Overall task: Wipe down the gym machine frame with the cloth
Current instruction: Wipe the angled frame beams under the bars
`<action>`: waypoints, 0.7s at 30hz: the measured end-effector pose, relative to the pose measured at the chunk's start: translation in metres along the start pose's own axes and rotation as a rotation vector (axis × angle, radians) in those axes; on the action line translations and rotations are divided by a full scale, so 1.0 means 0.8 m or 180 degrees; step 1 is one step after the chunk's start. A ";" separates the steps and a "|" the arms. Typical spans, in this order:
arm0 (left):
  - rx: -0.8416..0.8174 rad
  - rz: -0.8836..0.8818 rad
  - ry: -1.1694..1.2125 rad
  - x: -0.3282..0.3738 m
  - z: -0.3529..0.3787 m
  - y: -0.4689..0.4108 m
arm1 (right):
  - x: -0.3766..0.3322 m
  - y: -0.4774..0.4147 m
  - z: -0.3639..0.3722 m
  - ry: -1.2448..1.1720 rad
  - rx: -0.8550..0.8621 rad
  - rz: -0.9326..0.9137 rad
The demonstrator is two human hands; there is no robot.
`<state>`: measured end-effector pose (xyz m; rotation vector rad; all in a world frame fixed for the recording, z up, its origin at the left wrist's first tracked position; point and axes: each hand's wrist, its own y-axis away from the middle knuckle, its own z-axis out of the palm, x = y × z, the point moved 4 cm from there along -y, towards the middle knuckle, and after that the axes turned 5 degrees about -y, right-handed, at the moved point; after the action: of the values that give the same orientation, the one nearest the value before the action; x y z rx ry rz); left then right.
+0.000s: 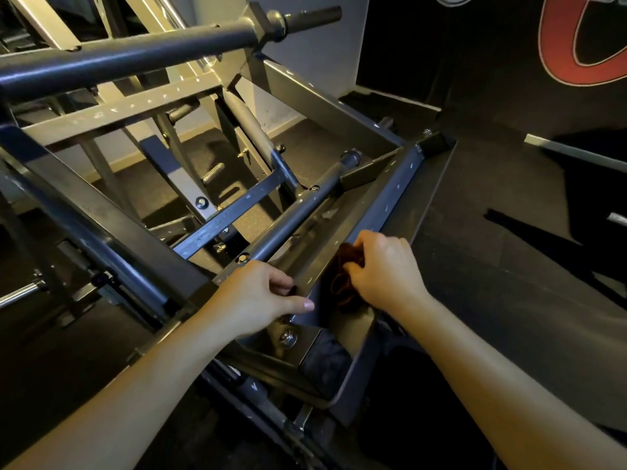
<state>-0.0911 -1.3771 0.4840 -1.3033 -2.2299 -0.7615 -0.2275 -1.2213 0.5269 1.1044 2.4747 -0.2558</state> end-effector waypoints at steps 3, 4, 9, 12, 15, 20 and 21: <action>-0.0083 -0.0001 0.0136 0.006 0.000 0.003 | -0.022 0.040 0.025 -0.0278 -0.0340 -0.0272; -0.0081 -0.0004 0.0167 0.007 -0.001 0.004 | -0.025 0.048 0.029 -0.0221 -0.0353 -0.0388; -0.0013 -0.0036 0.0065 0.007 0.000 0.004 | 0.016 -0.020 -0.005 0.0352 0.0163 -0.0073; 0.0007 -0.0088 0.0090 0.008 -0.002 0.001 | 0.023 -0.028 -0.008 0.0375 0.0405 0.0026; -0.0068 -0.0075 0.0189 0.014 -0.002 -0.006 | -0.003 0.018 0.014 -0.0071 0.0019 -0.0248; 0.0112 -0.0073 0.0210 0.029 -0.003 -0.031 | 0.009 -0.004 0.010 0.0137 -0.0232 -0.0505; 0.0101 -0.0077 0.0176 0.033 -0.002 -0.036 | 0.025 -0.029 0.001 0.0246 -0.0135 -0.0413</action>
<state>-0.1287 -1.3731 0.4951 -1.2278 -2.2089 -0.7584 -0.2567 -1.2241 0.5173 0.9548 2.6120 -0.2011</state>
